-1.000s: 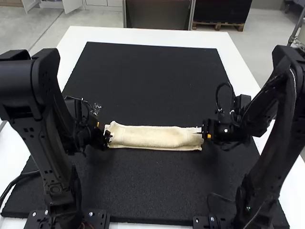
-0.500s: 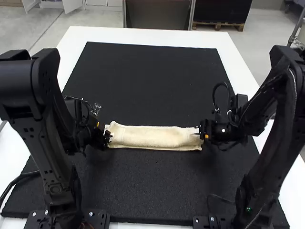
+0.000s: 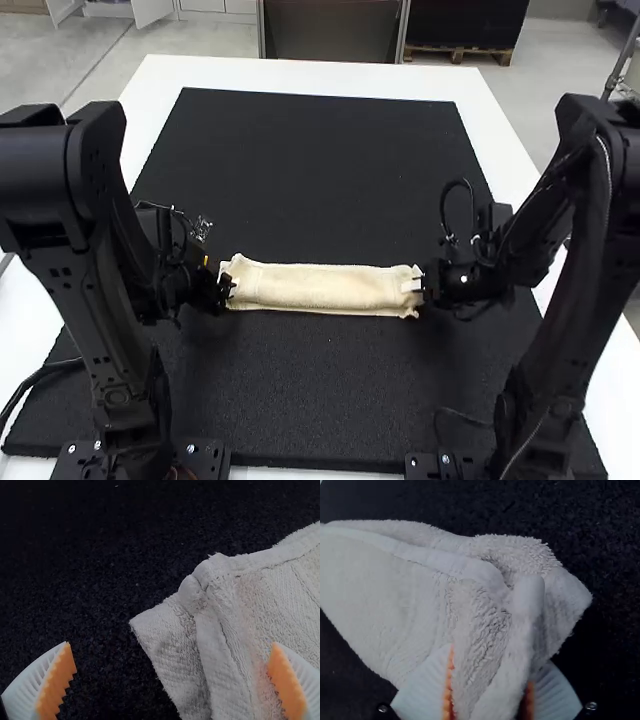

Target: Fold the towel.

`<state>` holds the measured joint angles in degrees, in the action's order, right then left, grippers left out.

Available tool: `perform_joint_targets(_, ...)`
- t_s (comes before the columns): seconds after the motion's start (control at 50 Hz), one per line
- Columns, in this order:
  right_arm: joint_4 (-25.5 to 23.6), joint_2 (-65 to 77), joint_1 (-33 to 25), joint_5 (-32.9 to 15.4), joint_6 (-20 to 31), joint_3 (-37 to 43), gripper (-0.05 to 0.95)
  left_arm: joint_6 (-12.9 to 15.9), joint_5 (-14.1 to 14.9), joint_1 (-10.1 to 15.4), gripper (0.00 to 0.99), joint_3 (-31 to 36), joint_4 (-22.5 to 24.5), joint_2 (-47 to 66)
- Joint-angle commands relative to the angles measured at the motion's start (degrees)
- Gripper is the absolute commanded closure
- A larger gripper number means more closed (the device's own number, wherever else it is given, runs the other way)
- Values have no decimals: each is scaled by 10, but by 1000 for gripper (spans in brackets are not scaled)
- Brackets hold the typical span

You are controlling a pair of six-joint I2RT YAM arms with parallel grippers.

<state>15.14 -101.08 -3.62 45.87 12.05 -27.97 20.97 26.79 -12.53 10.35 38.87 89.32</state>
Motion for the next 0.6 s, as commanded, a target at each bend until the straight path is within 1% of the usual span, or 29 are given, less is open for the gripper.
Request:
perform_joint_targets(0.0,-1,-10,0,6,19,-3,820,3,4,-6,97,-3,4,2)
perform_joint_targets(0.04,-1,-10,0,6,21,-3,897,3,4,-6,97,-3,4,2)
perform_joint_targets(0.06,-1,-10,-1,6,22,-3,920,3,4,-6,95,-3,4,2)
perform_joint_targets(0.3,-3,-6,-2,13,35,-4,920,3,4,-6,95,-3,5,2)
perform_joint_targets(0.4,-3,-3,-5,23,35,-8,920,-3,5,-6,95,-3,9,2)
perform_joint_targets(0.5,-4,-3,-5,29,35,-11,920,-17,7,-6,48,-3,17,2)
perform_joint_targets(0.58,-3,-3,-5,37,35,-14,920,-17,14,-6,36,-4,23,1)
